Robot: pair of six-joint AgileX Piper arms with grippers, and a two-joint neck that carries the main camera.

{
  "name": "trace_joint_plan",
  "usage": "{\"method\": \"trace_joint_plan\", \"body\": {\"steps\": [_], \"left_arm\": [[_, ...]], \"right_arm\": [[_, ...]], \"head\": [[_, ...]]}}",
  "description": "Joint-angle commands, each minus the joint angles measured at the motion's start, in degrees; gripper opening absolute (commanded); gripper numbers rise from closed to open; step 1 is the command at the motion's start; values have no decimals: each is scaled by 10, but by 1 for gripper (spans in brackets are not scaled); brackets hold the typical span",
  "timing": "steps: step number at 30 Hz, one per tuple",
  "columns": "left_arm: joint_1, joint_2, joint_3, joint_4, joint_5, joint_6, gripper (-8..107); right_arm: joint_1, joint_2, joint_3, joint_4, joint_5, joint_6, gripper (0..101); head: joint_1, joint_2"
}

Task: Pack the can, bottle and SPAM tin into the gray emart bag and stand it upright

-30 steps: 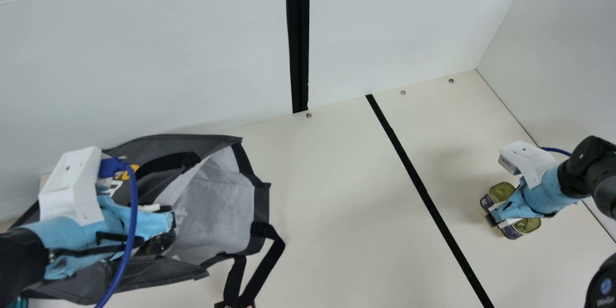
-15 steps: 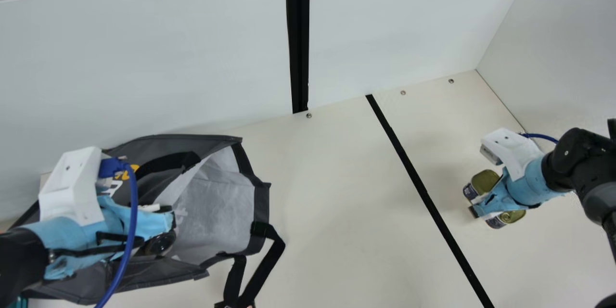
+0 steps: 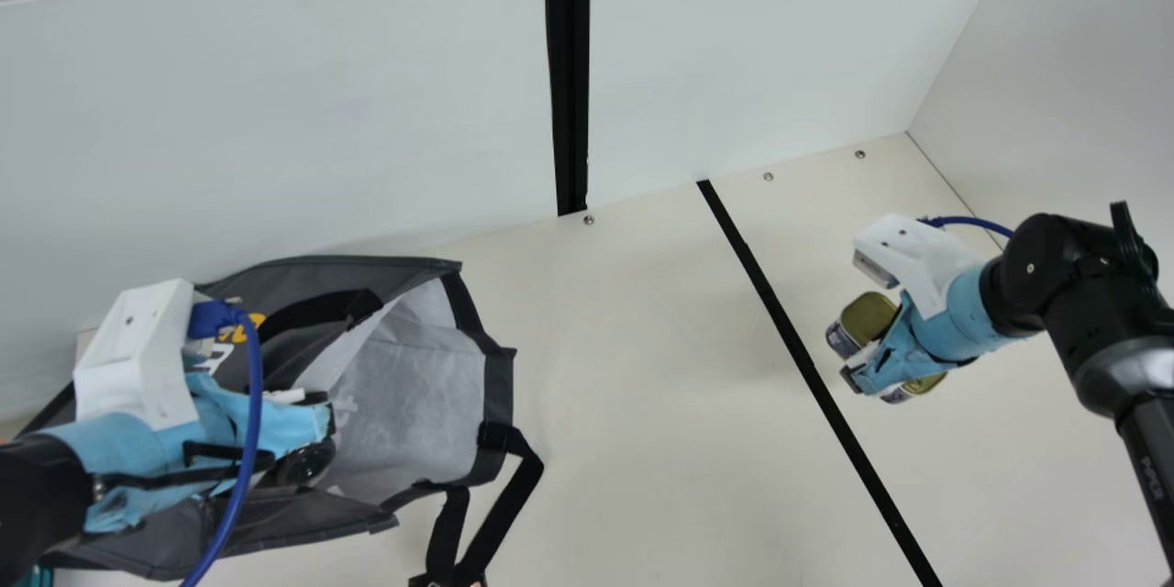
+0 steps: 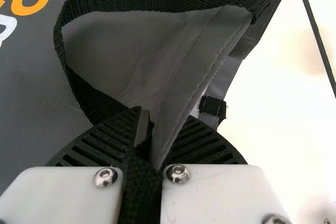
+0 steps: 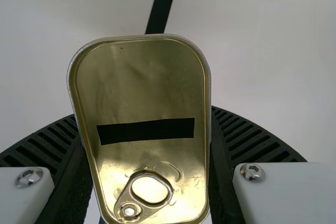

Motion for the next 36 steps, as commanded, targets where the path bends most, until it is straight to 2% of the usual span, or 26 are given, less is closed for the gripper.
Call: {"method": "trace_joint_plan", "body": {"steps": [1, 16, 36], "left_arm": [[0, 0, 0, 0, 0, 0, -8], [0, 0, 0, 0, 0, 0, -8], [0, 0, 0, 0, 0, 0, -8]], "right_arm": [[11, 0, -6, 3, 3, -5, 0], [91, 1, -28, 19, 24, -33, 0], [204, 3, -40, 28, 34, -35, 0]], "head": [[-14, 0], [-14, 0], [-14, 0]]}}
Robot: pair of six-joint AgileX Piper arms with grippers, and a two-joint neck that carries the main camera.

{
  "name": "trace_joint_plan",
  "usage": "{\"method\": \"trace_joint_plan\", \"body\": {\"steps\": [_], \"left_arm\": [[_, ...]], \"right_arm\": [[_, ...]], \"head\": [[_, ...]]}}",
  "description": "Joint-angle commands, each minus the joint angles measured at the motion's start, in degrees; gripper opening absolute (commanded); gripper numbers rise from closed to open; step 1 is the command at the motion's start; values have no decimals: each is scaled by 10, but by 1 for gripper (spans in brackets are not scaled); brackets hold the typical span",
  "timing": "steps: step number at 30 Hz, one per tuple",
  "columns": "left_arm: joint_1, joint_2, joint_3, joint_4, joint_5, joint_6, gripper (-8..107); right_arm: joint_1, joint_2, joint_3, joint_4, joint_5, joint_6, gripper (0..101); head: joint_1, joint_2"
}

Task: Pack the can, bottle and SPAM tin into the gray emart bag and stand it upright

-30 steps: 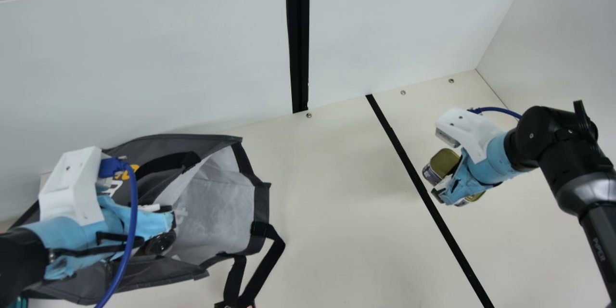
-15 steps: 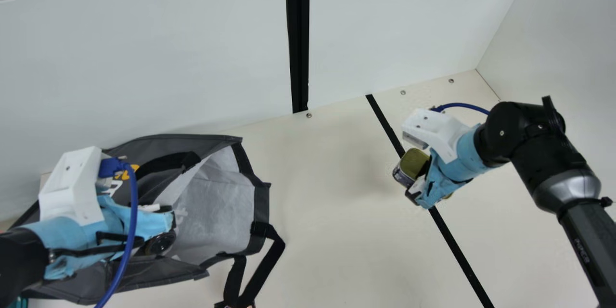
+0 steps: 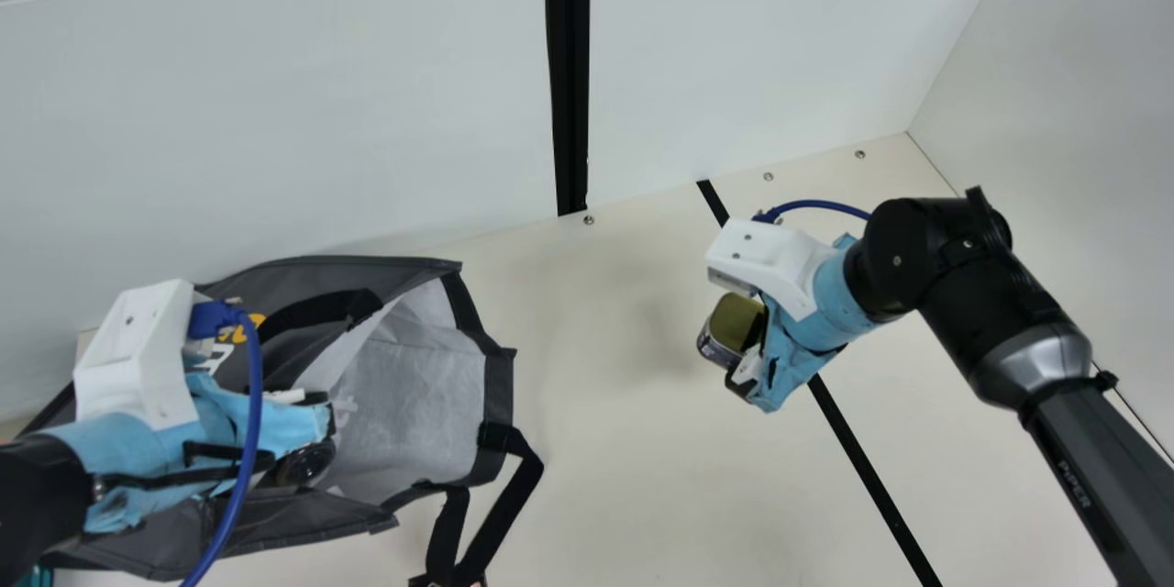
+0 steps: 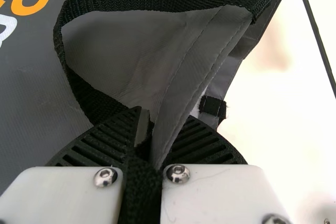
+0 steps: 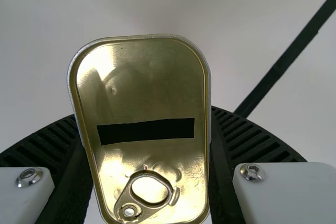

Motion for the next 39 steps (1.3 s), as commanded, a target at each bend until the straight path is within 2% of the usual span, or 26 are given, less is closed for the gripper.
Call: {"method": "trace_joint_plan", "body": {"steps": [1, 21, 39], "left_arm": [[0, 0, 0, 0, 0, 0, -8], [0, 0, 0, 0, 0, 0, -8], [0, 0, 0, 0, 0, 0, -8]], "right_arm": [[11, 0, 0, 2, 2, 1, 0], [118, 2, -5, 21, 5, 8, 0], [191, 22, -27, 53, -1, 17, 0]], "head": [[-13, -1], [-13, -1], [-13, -1]]}}
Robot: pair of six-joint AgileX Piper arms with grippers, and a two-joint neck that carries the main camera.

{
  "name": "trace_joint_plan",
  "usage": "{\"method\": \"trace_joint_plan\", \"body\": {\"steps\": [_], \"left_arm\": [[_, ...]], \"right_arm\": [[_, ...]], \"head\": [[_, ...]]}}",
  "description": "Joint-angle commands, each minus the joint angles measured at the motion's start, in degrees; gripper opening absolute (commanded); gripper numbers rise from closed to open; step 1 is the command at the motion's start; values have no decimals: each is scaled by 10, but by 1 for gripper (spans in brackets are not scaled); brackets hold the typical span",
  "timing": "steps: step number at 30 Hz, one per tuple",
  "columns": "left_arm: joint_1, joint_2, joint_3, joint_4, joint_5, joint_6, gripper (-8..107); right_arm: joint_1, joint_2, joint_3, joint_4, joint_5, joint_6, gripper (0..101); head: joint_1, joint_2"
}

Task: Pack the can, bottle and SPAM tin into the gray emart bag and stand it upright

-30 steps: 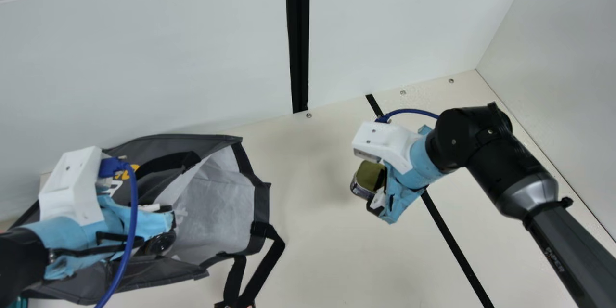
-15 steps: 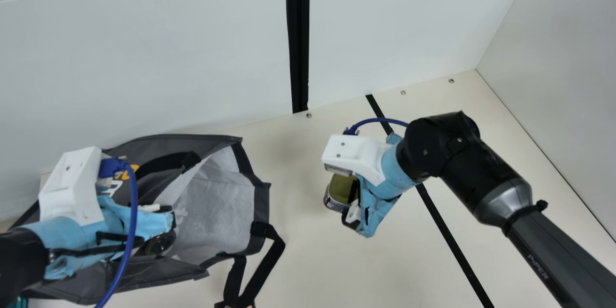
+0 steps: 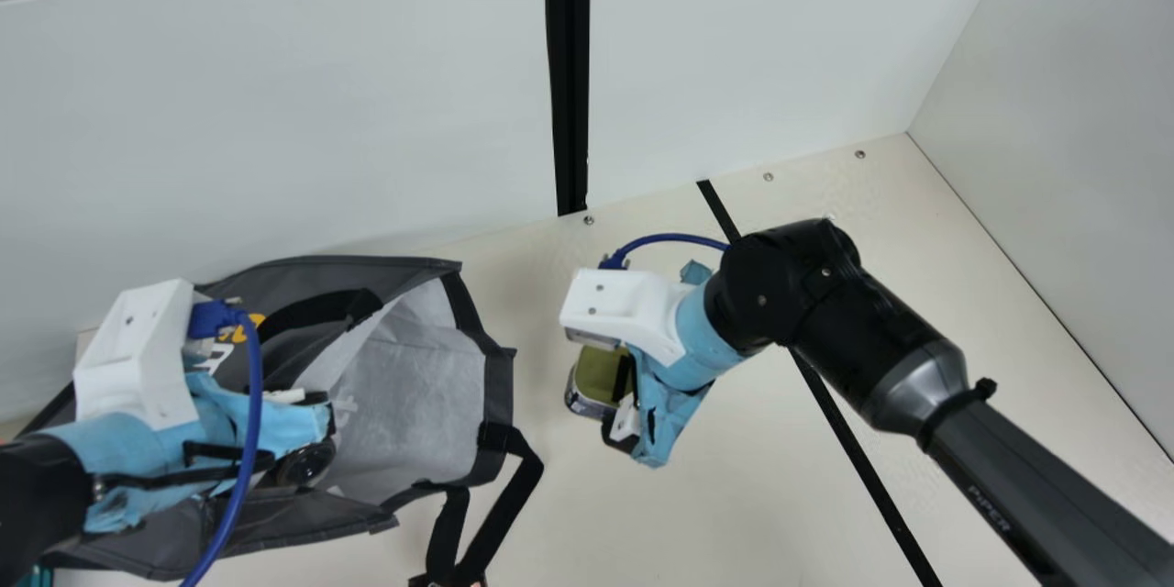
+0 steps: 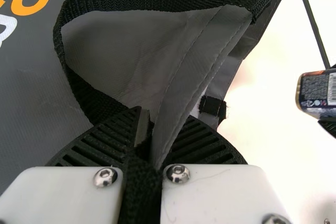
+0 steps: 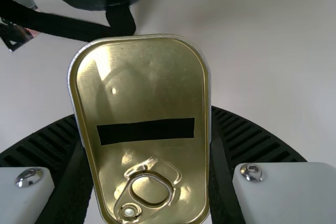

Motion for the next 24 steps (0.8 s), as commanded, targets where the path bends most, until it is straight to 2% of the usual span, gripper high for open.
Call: {"method": "trace_joint_plan", "body": {"steps": [1, 6, 13, 24], "left_arm": [[0, 0, 0, 0, 0, 0, -8], [0, 0, 0, 0, 0, 0, -8], [0, 0, 0, 0, 0, 0, -8], [0, 0, 0, 0, 0, 0, -8]], "right_arm": [[7, 0, -2, 3, 0, 1, 0], [23, 3, -3, 17, -5, -2, 0], [35, 1, 7, 62, -21, -26, 0], [44, 2, 33, 147, -66, -66, 0]], "head": [[-13, 0], [-13, 0], [-13, 0], [-13, 0]]}}
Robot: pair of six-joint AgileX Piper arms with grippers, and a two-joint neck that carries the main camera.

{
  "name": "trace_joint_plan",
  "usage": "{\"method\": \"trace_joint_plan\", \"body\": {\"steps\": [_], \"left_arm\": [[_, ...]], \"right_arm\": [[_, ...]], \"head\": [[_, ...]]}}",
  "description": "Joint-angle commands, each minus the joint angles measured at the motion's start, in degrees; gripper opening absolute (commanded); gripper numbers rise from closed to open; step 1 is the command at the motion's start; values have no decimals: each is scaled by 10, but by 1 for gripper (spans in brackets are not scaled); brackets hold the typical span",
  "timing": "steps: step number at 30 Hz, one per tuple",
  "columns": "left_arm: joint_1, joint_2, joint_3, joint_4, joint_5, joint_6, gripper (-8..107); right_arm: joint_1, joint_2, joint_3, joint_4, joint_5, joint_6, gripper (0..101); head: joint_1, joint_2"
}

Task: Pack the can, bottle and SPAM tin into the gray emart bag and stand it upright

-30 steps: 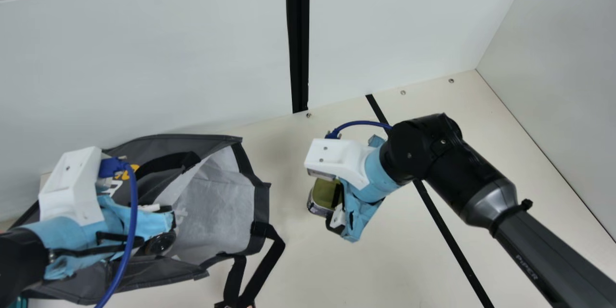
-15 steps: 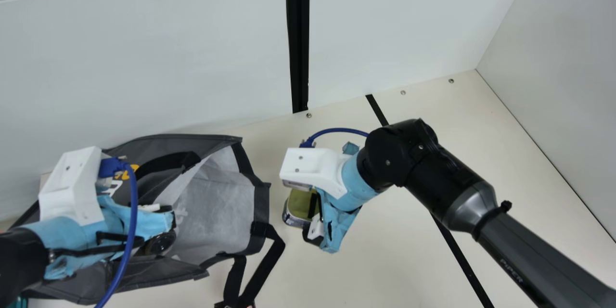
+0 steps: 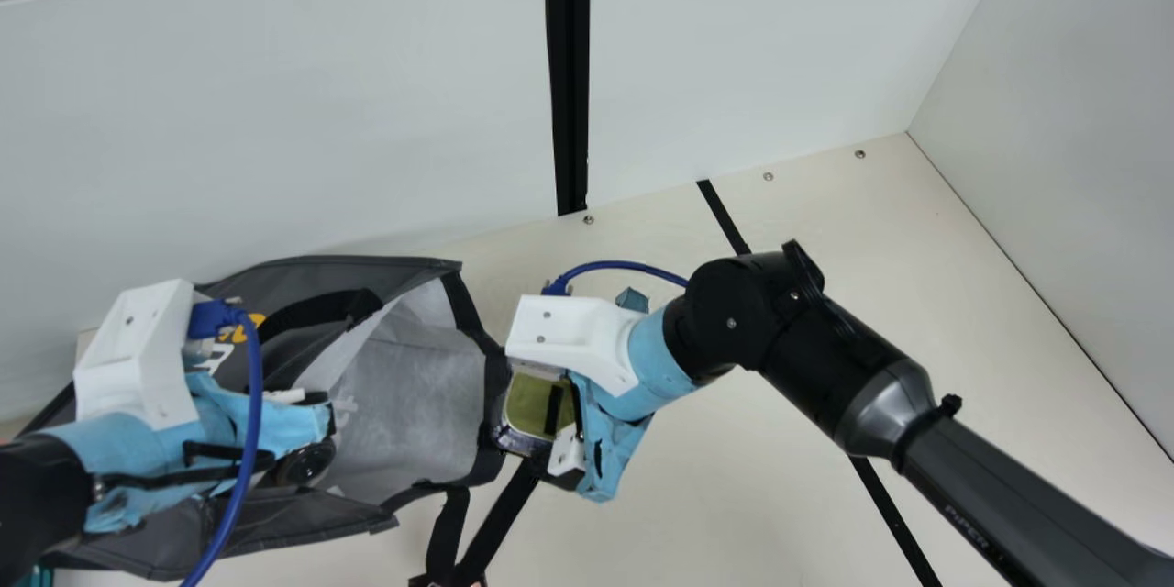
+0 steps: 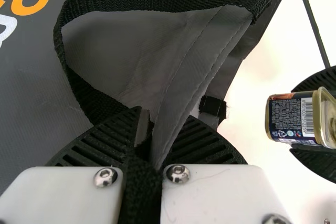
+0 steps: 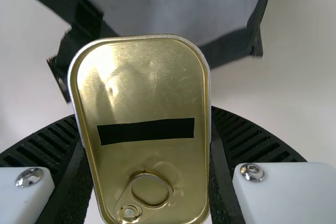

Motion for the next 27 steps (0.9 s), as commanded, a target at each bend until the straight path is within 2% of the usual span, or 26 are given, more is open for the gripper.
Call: {"method": "trace_joint_plan", "body": {"steps": [1, 15, 27], "left_arm": [[0, 0, 0, 0, 0, 0, -8], [0, 0, 0, 0, 0, 0, -8], [0, 0, 0, 0, 0, 0, -8]], "right_arm": [[1, 2, 4, 22, -8, -6, 0], [20, 17, 13, 113, -73, -43, 0], [47, 42, 8, 157, -116, -53, 0]], "head": [[-13, 0], [-13, 0], [-13, 0]]}}
